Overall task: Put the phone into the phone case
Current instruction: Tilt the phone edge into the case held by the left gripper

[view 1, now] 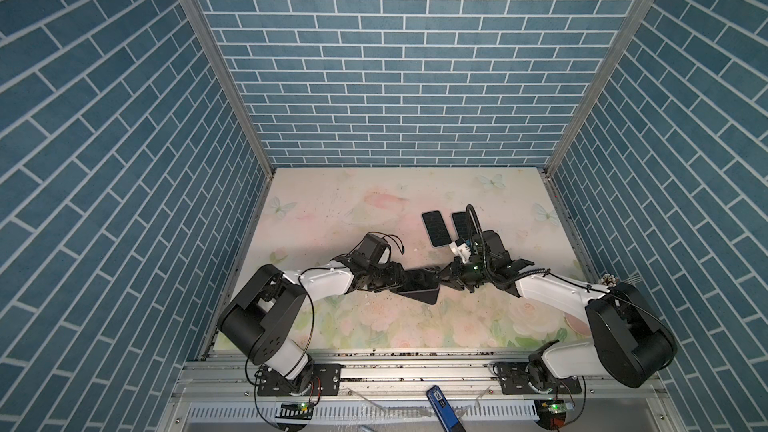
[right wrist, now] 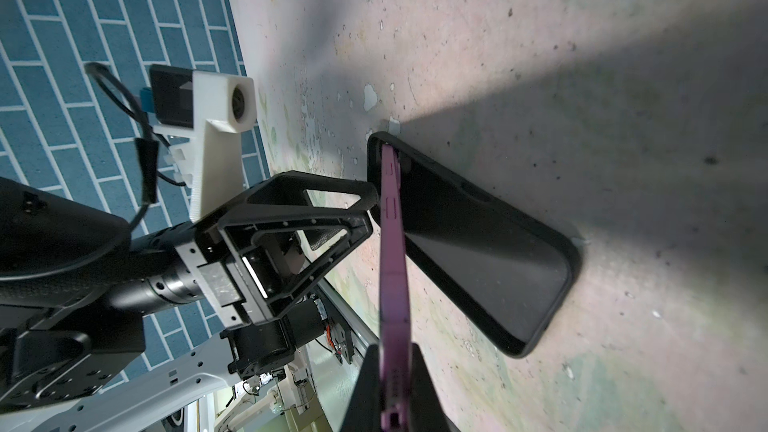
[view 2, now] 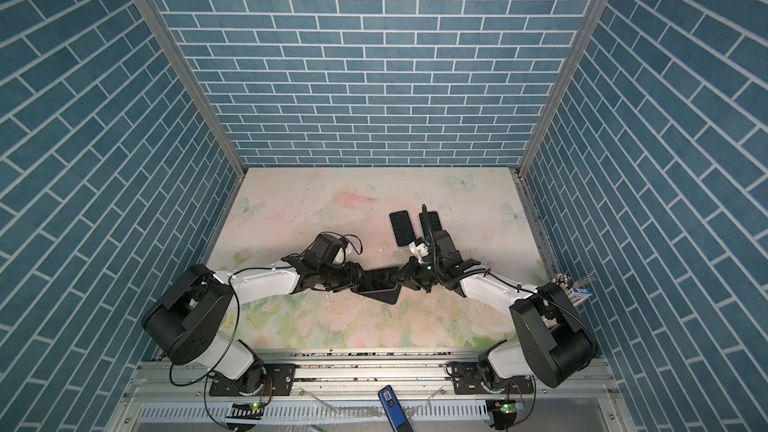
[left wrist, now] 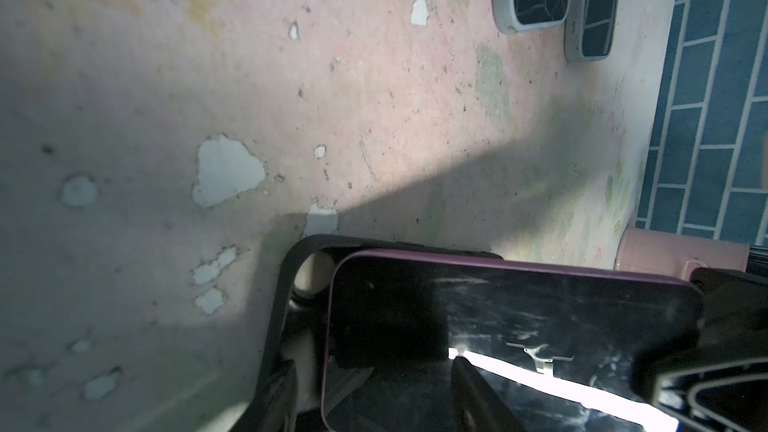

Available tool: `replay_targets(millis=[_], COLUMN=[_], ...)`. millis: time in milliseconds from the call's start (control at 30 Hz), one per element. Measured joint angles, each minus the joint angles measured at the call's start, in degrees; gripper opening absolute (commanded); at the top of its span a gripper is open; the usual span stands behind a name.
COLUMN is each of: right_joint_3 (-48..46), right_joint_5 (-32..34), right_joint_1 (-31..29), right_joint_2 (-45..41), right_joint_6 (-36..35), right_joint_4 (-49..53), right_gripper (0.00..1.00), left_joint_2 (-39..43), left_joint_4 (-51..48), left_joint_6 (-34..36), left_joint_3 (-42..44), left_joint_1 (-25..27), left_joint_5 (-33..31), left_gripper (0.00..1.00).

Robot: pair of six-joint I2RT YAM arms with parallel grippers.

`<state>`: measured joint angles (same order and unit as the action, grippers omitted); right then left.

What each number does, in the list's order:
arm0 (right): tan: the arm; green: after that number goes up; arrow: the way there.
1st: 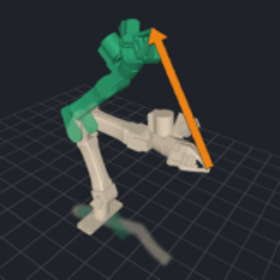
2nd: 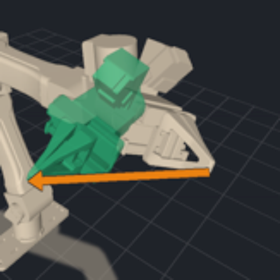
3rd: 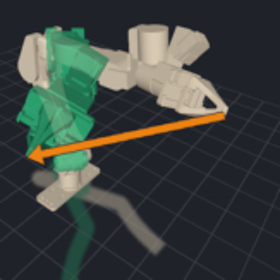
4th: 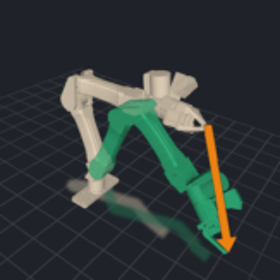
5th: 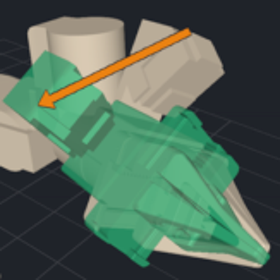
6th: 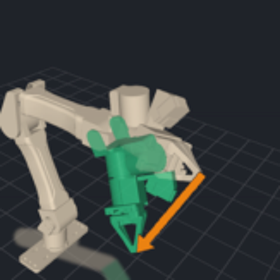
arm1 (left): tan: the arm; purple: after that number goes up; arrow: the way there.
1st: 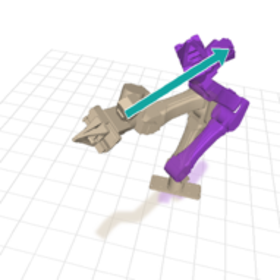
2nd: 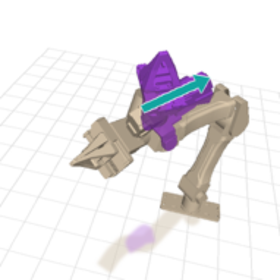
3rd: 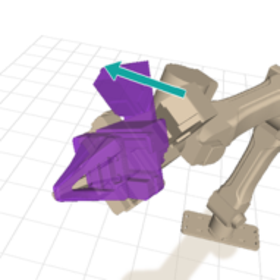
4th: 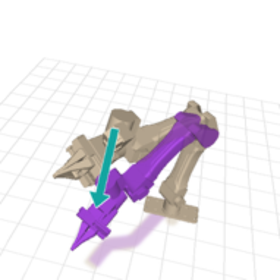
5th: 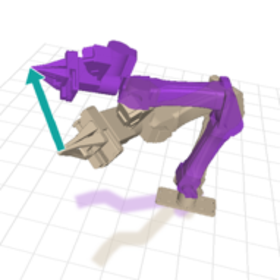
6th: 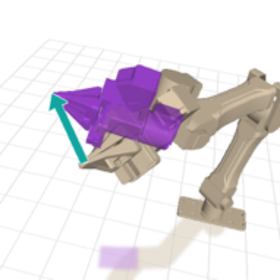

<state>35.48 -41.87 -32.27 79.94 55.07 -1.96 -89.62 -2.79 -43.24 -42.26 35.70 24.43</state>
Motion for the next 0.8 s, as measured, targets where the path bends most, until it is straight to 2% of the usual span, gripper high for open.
replay_targets(millis=[200, 467, 800], right_joint_3=[-0.2, -0.4, -0.5], right_joint_5=[0.0, 0.0, 0.0], right_joint_1=[0.0, 0.0, 0.0], right_joint_2=[0.0, 0.0, 0.0], right_joint_6=[0.0, 0.0, 0.0], right_joint_4=[-0.1, -0.3, -0.7], right_gripper=[0.00, 0.00, 0.00], left_joint_2=[-0.2, -2.4, -3.3], left_joint_4=[-4.2, -5.3, 5.1], left_joint_6=[2.7, 3.1, -2.5], left_joint_3=[-4.3, -2.9, 1.1], left_joint_1=[-1.0, -1.5, -0.9], left_joint_5=[-1.4, -1.2, 4.3], left_gripper=[0.61, 0.61, 0.61])
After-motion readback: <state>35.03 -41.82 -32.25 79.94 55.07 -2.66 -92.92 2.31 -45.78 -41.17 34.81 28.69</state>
